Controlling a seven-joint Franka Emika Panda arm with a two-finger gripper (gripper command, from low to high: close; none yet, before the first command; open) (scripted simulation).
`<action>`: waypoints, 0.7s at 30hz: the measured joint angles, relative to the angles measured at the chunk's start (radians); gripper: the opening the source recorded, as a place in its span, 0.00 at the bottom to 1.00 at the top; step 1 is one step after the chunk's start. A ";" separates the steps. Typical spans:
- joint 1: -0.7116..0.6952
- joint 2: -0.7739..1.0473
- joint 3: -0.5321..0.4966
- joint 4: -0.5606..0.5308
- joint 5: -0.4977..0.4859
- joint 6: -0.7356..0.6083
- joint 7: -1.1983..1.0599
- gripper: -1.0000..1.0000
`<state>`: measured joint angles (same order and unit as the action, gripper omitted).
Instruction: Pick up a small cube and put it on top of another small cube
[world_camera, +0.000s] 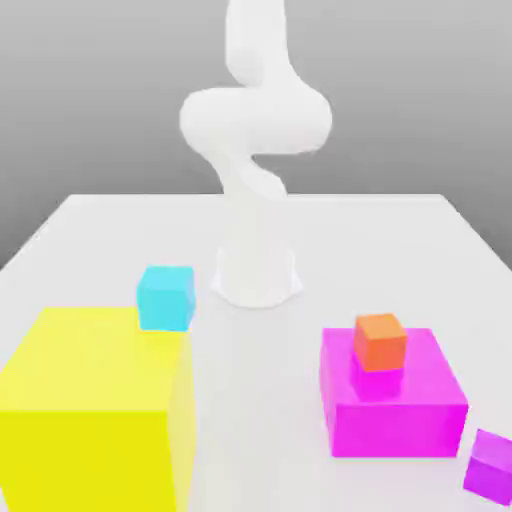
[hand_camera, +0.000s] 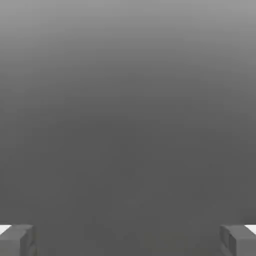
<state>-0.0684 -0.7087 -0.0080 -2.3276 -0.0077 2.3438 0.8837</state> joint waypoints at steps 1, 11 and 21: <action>-0.026 0.039 -0.007 -0.012 -0.006 0.019 0.038 0.50; -0.274 0.404 -0.075 -0.122 -0.029 0.194 0.367 0.50; -0.488 0.769 -0.192 -0.231 0.041 0.368 0.626 0.50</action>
<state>-0.5565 0.0603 -0.2001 -2.5591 0.0335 2.7114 1.5100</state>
